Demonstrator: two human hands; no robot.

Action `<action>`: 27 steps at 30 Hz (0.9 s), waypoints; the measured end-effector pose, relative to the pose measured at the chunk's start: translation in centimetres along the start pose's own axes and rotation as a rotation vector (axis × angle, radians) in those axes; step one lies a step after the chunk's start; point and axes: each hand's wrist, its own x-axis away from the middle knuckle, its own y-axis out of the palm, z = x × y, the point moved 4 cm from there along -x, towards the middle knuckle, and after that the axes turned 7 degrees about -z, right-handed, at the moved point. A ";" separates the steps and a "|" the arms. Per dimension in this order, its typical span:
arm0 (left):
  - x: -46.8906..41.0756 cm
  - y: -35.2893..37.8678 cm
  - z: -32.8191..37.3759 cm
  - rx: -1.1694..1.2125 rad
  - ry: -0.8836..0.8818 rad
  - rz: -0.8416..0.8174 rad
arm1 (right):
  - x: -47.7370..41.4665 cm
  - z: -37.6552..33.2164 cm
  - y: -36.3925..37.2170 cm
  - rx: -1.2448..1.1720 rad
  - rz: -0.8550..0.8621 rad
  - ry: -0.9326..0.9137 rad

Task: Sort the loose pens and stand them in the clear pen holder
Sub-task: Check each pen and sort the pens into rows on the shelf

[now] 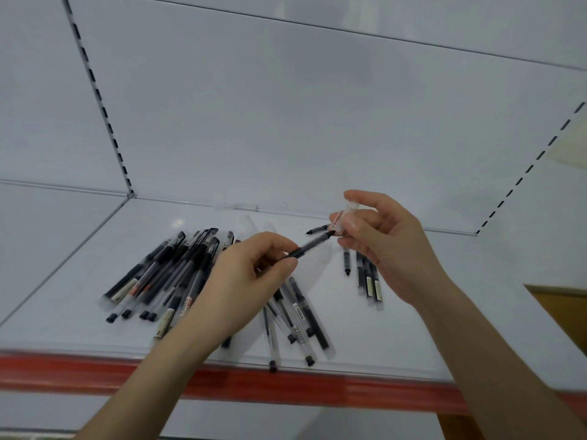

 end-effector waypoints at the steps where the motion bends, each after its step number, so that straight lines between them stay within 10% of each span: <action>1: 0.0 -0.1 0.0 -0.001 0.002 0.003 | 0.0 0.0 -0.1 -0.013 0.019 -0.003; 27: -0.1 -0.2 0.2 -0.002 0.003 0.009 | -0.5 -0.9 -0.7 0.279 -0.002 -0.015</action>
